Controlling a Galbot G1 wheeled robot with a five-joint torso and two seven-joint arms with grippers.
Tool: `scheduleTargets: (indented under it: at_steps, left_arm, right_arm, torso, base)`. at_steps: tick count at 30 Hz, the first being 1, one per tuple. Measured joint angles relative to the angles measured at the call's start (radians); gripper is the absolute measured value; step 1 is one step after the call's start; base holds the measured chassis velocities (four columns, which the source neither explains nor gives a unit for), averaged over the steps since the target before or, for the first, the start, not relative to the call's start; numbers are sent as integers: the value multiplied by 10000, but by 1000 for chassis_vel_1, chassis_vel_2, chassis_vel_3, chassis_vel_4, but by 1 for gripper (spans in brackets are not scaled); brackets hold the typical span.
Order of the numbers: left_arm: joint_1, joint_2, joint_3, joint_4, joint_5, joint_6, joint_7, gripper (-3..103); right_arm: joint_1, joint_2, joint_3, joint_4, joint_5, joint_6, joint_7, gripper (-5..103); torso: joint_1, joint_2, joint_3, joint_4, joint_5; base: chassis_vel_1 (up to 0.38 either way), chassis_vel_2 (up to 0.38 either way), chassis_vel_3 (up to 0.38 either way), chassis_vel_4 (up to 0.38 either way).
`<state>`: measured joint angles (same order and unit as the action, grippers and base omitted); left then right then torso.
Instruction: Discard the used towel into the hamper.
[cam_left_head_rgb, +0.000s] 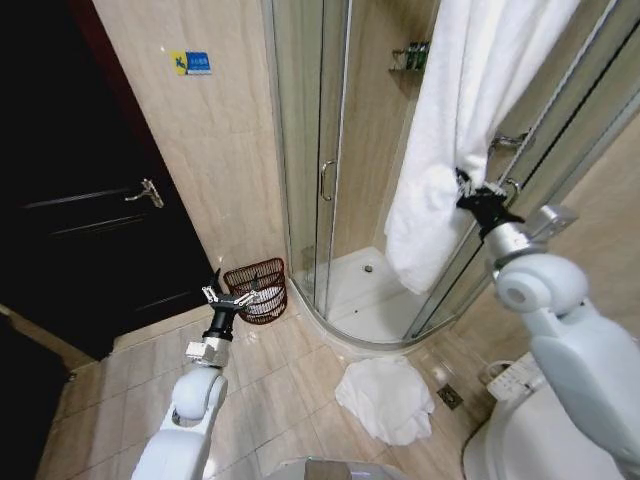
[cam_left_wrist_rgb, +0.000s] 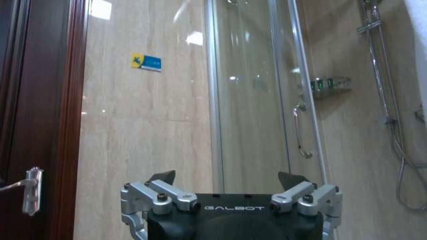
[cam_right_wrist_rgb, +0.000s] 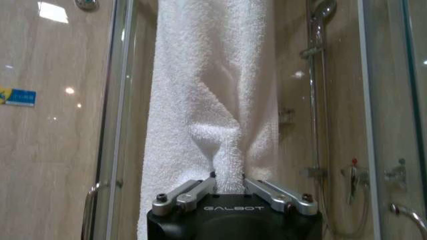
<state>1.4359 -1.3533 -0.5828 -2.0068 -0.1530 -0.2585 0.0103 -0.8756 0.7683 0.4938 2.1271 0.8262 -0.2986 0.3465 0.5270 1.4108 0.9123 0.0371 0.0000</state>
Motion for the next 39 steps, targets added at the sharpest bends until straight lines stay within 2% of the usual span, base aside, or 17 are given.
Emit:
scheduleTargets:
  at_steps: [4, 15, 20, 22, 31, 34, 36, 37, 39]
  left_arm:
    - [39, -11, 13, 11, -2, -55, 0, 100]
    - [14, 51, -34, -53, -60, -91, -6, 100]
    - [28, 65, -35, -40, -85, -103, -6, 100]
    - [41, 59, -32, 29, -91, -180, -8, 100]
    - [41, -31, -30, 91, -71, -293, -8, 100]
    - [58, -49, -26, 71, -91, -306, -8, 100]
    - [90, -45, -30, 39, -155, -326, -8, 100]
    - [90, -45, -30, 39, -155, -326, -8, 100]
    - [111, -7, -35, 42, -194, -374, -8, 100]
  right_arm:
    - [-590, 292, 75, 142, -437, 110, -78, 3]
    - [-1882, 2239, 250, 276, -1939, 463, -621, 3]
    - [-2417, 2763, 278, 377, -2371, 569, -788, 3]
    - [-2955, 3273, 282, 437, -2887, 719, -955, 3]
    - [-3802, 4315, 260, 482, -3583, 982, -1091, 3]
    - [-4167, 4621, 247, 538, -4025, 1177, -1094, 3]
    - [-4792, 5113, 242, 804, -4779, 1523, -1164, 3]
    - [-4792, 5113, 242, 804, -4779, 1523, -1164, 3]
    - [-5350, 5670, 235, 1187, -5422, 1853, -1295, 3]
  torso:
    - [0, 0, 0, 2, -2]
    - [0, 0, 0, 2, -2]
    - [0, 0, 0, 0, 2]
    - [0, 0, 0, -1, 0]
    - [0, 0, 0, 2, 1]
    - [0, 0, 0, 2, 0]
    - [0, 0, 0, 1, -1]
    - [0, 0, 0, 1, -1]
    - [-1, 0, 0, 0, 0]
  base:
    - [0, 0, 0, 0]
    - [0, 0, 0, 0]
    - [0, 0, 0, 0]
    - [0, 0, 0, 0]
    - [0, 0, 0, 0]
    - [0, 0, 0, 0]
    - [0, 0, 0, 0]
    - [0, 0, 0, 0]
    - [0, 0, 0, 0]
